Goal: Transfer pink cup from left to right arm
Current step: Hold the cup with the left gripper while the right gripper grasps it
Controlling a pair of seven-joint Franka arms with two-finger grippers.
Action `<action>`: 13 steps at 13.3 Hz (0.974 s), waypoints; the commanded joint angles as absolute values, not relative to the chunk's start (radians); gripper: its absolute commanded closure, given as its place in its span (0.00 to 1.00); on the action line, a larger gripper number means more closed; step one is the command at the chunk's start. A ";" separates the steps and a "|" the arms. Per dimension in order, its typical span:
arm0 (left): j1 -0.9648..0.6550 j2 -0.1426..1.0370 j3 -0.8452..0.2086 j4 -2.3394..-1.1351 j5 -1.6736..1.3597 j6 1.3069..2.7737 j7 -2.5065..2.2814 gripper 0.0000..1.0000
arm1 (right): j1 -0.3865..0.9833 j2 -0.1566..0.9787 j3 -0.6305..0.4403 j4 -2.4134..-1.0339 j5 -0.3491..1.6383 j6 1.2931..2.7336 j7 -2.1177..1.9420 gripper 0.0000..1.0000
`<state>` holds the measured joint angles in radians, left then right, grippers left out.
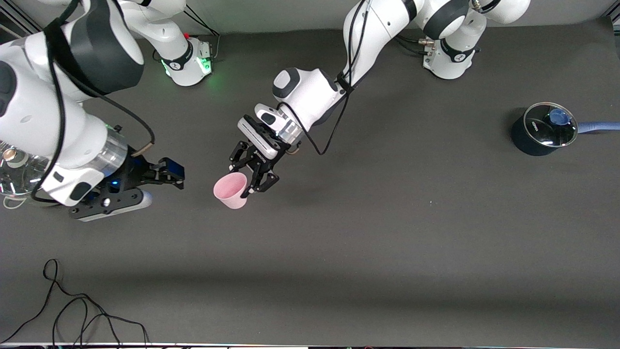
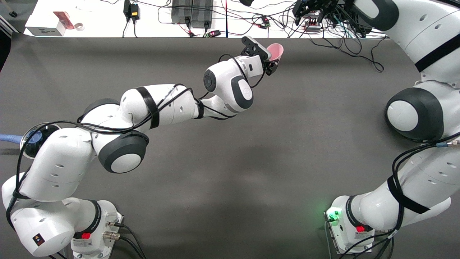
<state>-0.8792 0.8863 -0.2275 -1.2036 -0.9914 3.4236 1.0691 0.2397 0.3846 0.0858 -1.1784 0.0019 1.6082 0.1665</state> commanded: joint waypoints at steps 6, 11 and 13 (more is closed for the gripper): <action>-0.904 0.880 -0.204 -1.204 -0.999 3.427 1.051 1.00 | 0.302 0.411 0.081 -1.230 -0.008 1.620 0.397 0.00; -0.904 0.882 -0.202 -1.206 -0.999 3.428 1.051 1.00 | 0.322 0.402 0.080 -1.350 -0.011 1.697 0.414 0.00; -0.904 0.882 -0.202 -1.209 -0.999 3.430 1.049 1.00 | 0.324 0.399 0.081 -1.377 -0.011 1.703 0.413 0.00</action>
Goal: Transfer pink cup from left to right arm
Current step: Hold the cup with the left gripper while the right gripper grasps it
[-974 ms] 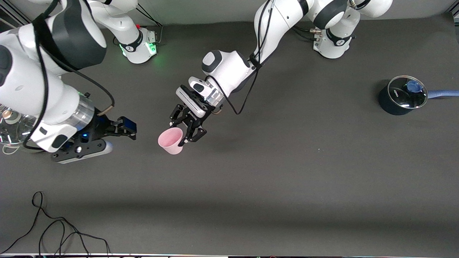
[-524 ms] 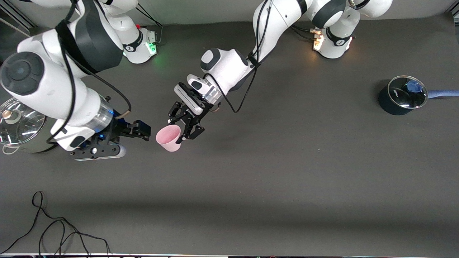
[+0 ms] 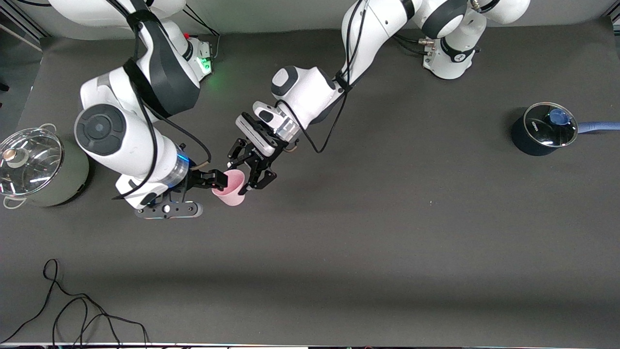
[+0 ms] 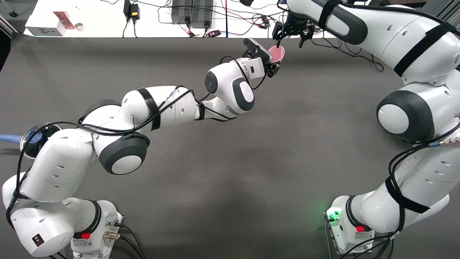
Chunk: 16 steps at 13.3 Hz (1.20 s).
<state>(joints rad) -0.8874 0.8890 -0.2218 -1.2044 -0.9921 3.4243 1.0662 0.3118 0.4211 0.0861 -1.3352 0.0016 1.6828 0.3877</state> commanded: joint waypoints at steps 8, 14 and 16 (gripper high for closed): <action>-0.904 0.884 -0.202 -1.209 -0.999 3.430 1.049 1.00 | 0.322 0.406 0.080 -1.436 -0.011 1.741 0.400 0.00; -0.904 0.884 -0.202 -1.207 -0.999 3.430 1.051 1.00 | 0.322 0.403 0.080 -1.434 -0.005 1.738 0.399 1.00; -0.904 0.884 -0.202 -1.207 -0.999 3.428 1.051 1.00 | 0.322 0.397 0.081 -1.433 -0.002 1.738 0.397 1.00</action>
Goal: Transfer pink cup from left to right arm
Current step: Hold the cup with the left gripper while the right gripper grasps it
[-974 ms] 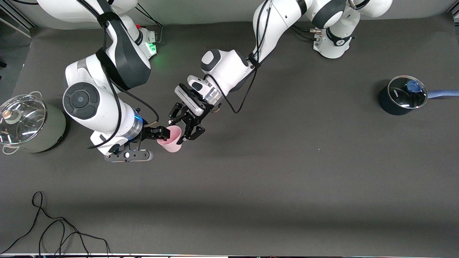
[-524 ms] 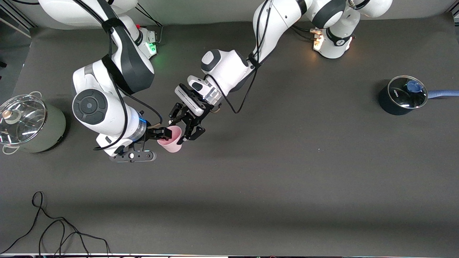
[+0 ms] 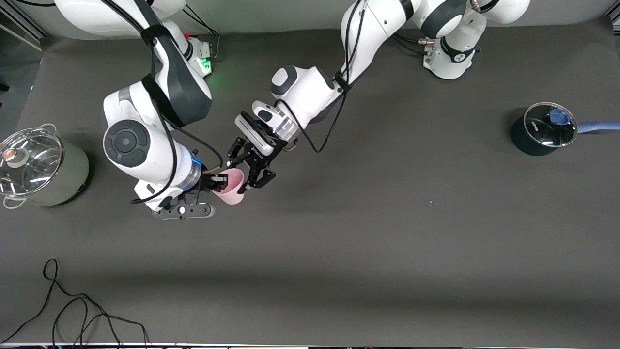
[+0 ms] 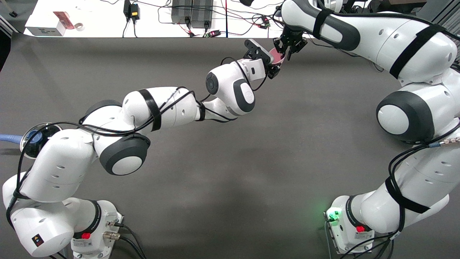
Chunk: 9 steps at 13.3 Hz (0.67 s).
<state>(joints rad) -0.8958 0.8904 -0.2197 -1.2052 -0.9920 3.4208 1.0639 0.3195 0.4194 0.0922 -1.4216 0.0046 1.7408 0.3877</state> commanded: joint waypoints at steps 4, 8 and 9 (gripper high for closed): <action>-0.904 0.882 -0.202 -1.207 -0.999 3.428 1.051 1.00 | 0.322 0.397 0.081 -1.430 0.002 1.735 0.397 1.00; -0.902 0.882 -0.196 -1.204 -0.999 3.428 1.051 1.00 | 0.322 0.396 0.080 -1.428 0.002 1.733 0.397 1.00; -0.903 0.881 -0.189 -1.204 -0.999 3.428 1.051 1.00 | 0.322 0.394 0.081 -1.428 0.002 1.733 0.397 1.00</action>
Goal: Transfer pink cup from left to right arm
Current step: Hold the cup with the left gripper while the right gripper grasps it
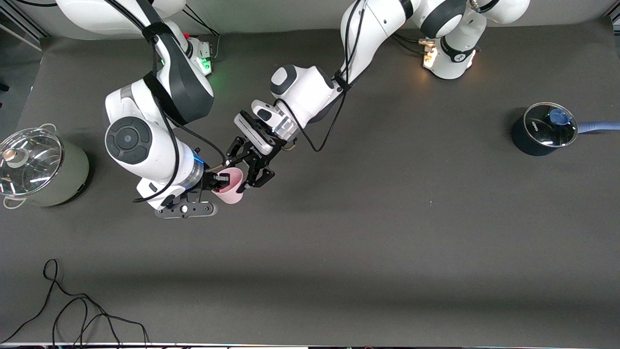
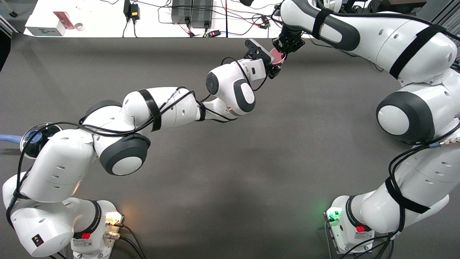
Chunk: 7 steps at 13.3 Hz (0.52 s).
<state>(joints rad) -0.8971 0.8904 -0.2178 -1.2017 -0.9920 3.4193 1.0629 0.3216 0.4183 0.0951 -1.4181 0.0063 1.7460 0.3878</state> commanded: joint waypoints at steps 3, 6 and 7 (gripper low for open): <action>-0.905 0.881 -0.179 -1.203 -0.996 3.428 1.052 0.01 | 0.322 0.394 0.081 -1.428 0.002 1.733 0.397 1.00; -0.905 0.877 -0.178 -1.203 -0.996 3.427 1.052 0.00 | 0.322 0.394 0.081 -1.428 0.002 1.733 0.397 1.00; -0.905 0.876 -0.178 -1.203 -0.996 3.425 1.052 0.00 | 0.322 0.393 0.081 -1.428 0.002 1.733 0.397 1.00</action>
